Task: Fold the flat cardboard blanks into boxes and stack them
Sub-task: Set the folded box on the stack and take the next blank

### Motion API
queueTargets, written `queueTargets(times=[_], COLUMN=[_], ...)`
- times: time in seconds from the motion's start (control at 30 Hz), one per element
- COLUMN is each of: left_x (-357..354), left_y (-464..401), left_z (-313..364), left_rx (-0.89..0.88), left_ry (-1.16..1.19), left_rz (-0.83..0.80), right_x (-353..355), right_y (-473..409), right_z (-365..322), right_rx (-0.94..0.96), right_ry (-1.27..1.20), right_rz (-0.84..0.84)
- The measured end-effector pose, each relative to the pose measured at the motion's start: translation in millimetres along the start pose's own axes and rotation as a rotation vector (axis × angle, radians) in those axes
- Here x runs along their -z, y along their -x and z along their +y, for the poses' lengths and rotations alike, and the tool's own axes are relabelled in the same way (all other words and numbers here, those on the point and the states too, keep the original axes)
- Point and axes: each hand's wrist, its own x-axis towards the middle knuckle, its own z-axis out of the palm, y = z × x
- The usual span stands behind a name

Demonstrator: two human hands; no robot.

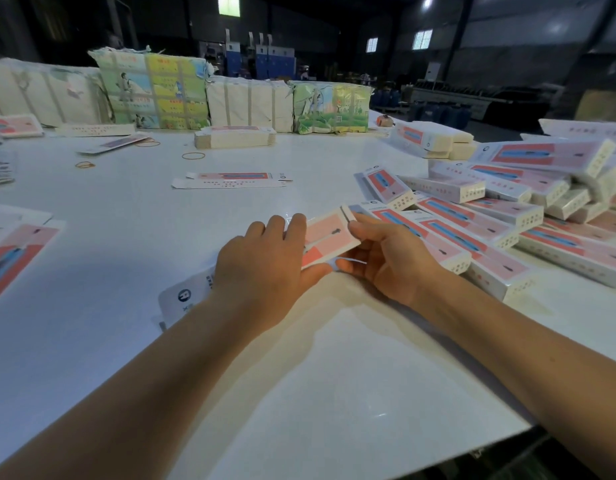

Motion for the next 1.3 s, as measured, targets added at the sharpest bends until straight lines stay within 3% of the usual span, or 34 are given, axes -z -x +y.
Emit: queueTargets(times=[0.27, 0.53, 0.6, 0.7, 0.77, 1.03, 1.3], left_x=[-0.1, 7.8, 8.5, 7.2, 7.9, -0.6, -2.9], left_y=[2.2, 4.5, 4.0, 1.8, 0.5, 0.0, -0.9], left_z=[2.4, 5.8, 6.5, 4.8, 2.9, 3.5, 3.6], left_rx=[0.010, -0.012, -0.018, -0.015, 0.001, -0.057, -0.055], left_ry=[-0.009, -0.095, -0.096, -0.045, -0.007, -0.113, -0.161], left_rz=[0.009, -0.012, -0.025, 0.003, 0.022, 0.012, 0.032], right_x=[3.0, 1.4, 1.9, 3.9, 6.1, 2.5, -0.8], right_y=[-1.9, 7.6, 6.5, -0.4, -3.4, 6.3, 7.9], right_z=[1.6, 8.0, 6.8, 0.6, -2.7, 0.1, -4.4], right_rx=[0.139, 0.515, 0.488, 0.288, 0.205, 0.380, 0.324], right_ry=[0.195, 0.640, 0.559, 0.217, 0.139, 0.346, 0.316], right_rz=[-0.007, 0.104, 0.089, 0.034, -0.001, -0.008, 0.054])
